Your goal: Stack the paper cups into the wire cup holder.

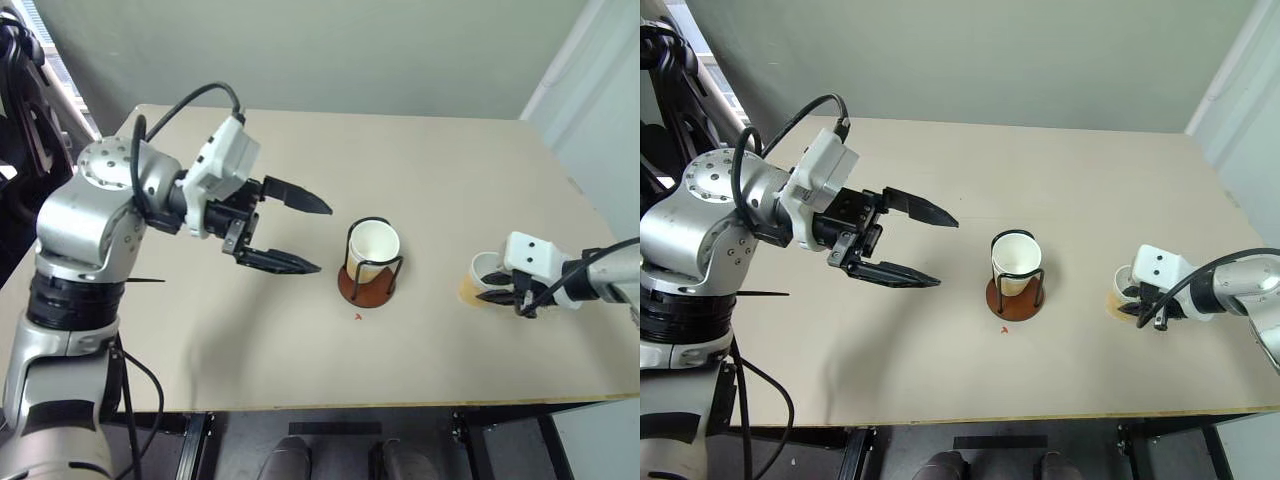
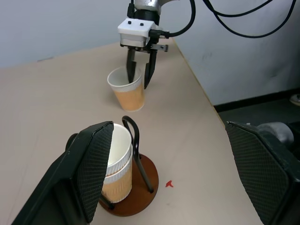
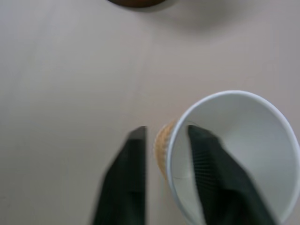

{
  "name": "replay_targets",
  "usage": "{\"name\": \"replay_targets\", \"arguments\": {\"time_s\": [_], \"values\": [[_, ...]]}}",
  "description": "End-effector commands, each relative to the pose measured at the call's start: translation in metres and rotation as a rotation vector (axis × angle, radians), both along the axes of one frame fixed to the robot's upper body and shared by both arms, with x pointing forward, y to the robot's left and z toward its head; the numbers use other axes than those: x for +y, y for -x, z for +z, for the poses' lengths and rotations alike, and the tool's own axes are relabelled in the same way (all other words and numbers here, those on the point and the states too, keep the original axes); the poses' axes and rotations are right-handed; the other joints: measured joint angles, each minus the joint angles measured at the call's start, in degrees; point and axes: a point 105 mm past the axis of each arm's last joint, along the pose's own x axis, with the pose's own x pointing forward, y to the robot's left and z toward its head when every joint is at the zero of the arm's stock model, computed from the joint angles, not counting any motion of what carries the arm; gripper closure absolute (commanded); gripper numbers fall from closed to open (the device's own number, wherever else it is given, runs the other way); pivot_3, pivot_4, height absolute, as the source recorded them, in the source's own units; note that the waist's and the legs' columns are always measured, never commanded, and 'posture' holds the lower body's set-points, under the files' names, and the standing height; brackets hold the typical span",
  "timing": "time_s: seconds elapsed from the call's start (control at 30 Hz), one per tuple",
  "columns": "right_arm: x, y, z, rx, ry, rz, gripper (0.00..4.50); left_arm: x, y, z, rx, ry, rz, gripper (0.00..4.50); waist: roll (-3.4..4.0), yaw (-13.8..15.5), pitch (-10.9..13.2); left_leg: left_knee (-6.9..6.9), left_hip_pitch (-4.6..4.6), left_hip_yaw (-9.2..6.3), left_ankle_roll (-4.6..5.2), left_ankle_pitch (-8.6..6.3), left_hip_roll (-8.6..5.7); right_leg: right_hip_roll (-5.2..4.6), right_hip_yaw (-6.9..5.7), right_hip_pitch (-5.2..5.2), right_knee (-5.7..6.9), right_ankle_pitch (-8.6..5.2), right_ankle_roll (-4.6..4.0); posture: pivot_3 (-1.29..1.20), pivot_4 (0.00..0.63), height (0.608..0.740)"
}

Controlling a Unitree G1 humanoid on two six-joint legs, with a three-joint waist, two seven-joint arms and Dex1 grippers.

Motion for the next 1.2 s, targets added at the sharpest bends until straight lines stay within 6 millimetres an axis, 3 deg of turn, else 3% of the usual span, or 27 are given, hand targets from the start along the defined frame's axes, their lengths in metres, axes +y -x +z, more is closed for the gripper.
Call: {"name": "replay_targets", "arguments": {"time_s": [0.03, 0.3, 0.43, 0.73, 1.0, 1.2], "values": [[0.001, -0.002, 0.011, -0.030, 0.003, 0.011, 4.46, 0.004, 0.000, 0.003, -0.039, -0.020, 0.009, 0.39, 0.00, 0.0, 0.0, 0.00, 0.00, 0.00, 0.00, 0.00, 0.00, 0.00, 0.00, 0.00, 0.00, 0.00, 0.00, 0.00, 0.150, 0.740], [0.007, 0.004, 0.019, -0.023, -0.029, 0.028, 4.46, 0.019, -0.013, 0.006, -0.070, -0.009, 0.105, 0.39, 0.00, 0.0, 0.0, -0.03, 0.00, 0.00, 0.00, 0.00, 0.00, 0.00, 0.00, 0.00, -0.01, 0.00, 0.00, 0.00, 0.150, 0.740], [0.016, 0.003, 0.033, -0.058, -0.058, 0.046, 4.46, 0.024, -0.014, 0.004, -0.056, 0.013, 0.133, 0.39, 0.00, -0.1, 0.0, -0.05, -0.01, -0.01, 0.00, 0.00, 0.00, 0.00, 0.00, -0.01, -0.02, 0.00, -0.01, 0.00, 0.150, 0.740], [0.049, 0.005, 0.080, -0.186, -0.137, 0.134, 4.46, 0.028, -0.014, 0.003, -0.044, 0.049, 0.166, 0.39, 0.00, -0.3, 0.0, -0.13, -0.01, -0.01, 0.00, 0.00, 0.00, 0.01, 0.00, -0.04, -0.04, -0.01, -0.03, 0.00, 0.150, 0.740], [0.090, 0.020, 0.126, -0.328, -0.170, 0.280, 4.46, 0.028, -0.015, 0.002, -0.041, 0.056, 0.173, 0.39, 0.01, -0.6, 0.0, -0.25, -0.02, -0.02, -0.03, 0.02, 0.00, 0.01, 0.00, -0.12, -0.07, -0.04, -0.07, 0.00, 0.150, 0.740], [0.112, 0.028, 0.139, -0.372, -0.182, 0.361, 4.46, 0.025, -0.017, 0.003, -0.042, 0.057, 0.168, 0.39, 0.01, -0.6, 0.0, -0.30, -0.02, -0.06, -0.03, 0.02, 0.00, 0.00, -0.01, -0.13, -0.13, -0.05, -0.09, 0.00, 0.150, 0.740]]}}
